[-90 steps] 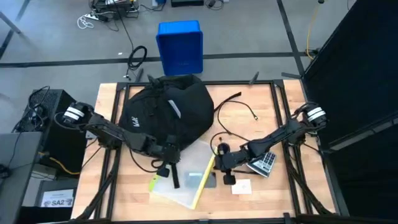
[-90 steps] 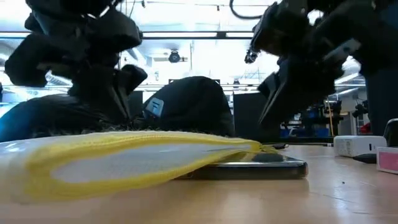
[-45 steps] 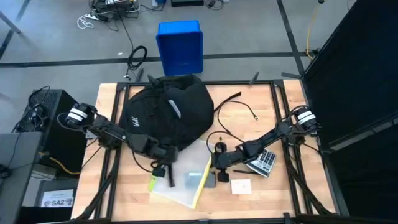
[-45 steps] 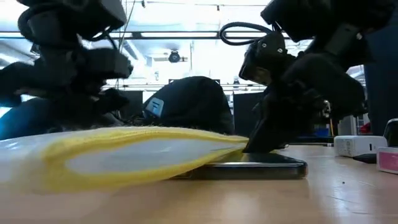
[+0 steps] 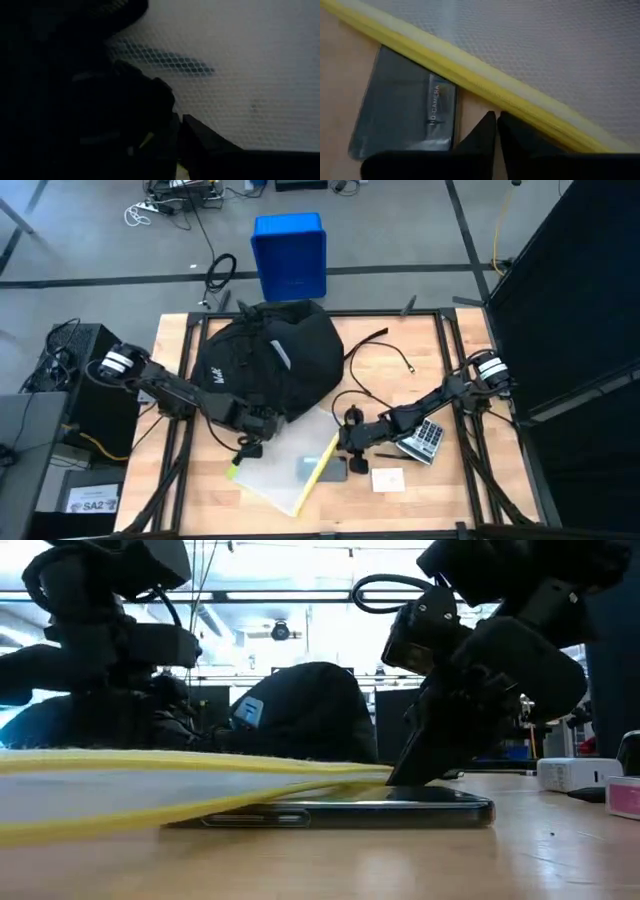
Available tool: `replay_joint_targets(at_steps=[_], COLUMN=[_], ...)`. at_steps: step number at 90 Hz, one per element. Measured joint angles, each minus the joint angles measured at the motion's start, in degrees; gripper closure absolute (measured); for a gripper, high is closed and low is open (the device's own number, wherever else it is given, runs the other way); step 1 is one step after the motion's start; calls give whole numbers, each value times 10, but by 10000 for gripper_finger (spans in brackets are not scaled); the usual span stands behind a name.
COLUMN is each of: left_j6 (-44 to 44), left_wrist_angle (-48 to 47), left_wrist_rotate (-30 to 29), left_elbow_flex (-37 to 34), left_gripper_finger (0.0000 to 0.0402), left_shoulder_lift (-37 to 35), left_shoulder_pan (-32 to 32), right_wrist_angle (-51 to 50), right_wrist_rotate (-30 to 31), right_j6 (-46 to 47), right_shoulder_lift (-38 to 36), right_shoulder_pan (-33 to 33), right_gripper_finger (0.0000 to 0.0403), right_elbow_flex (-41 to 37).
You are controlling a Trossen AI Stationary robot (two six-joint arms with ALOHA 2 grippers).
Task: Unpack backpack
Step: Remove the pen from the zip bag
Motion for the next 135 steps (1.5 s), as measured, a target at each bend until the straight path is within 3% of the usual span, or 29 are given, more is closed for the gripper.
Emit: replay_joint_targets(at_steps=[34,59,78,104,135], left_j6=[27,99,110,72,38], left_wrist_angle=[32,185,223,198,191], left_wrist_rotate=[-29,-1,-1,-4,-30], left_elbow_flex=[0,0,-5,-38,-68], left_gripper_finger=[402,402,402,402,402], left_shoulder_lift=[-23,-23,-20,-6,-6], left_shoulder_pan=[0,-13,-15,-13,-13], right_wrist_angle=[42,42,42,38,38], right_wrist_rotate=[0,24,24,-50,-40], right_j6=[0,0,0,29,50], right_shoulder_lift=[0,0,0,-17,-16], right_shoulder_pan=[-31,-32,-32,-13,-28], right_gripper_finger=[402,402,402,402,402], right_elbow_flex=[0,0,0,0,0])
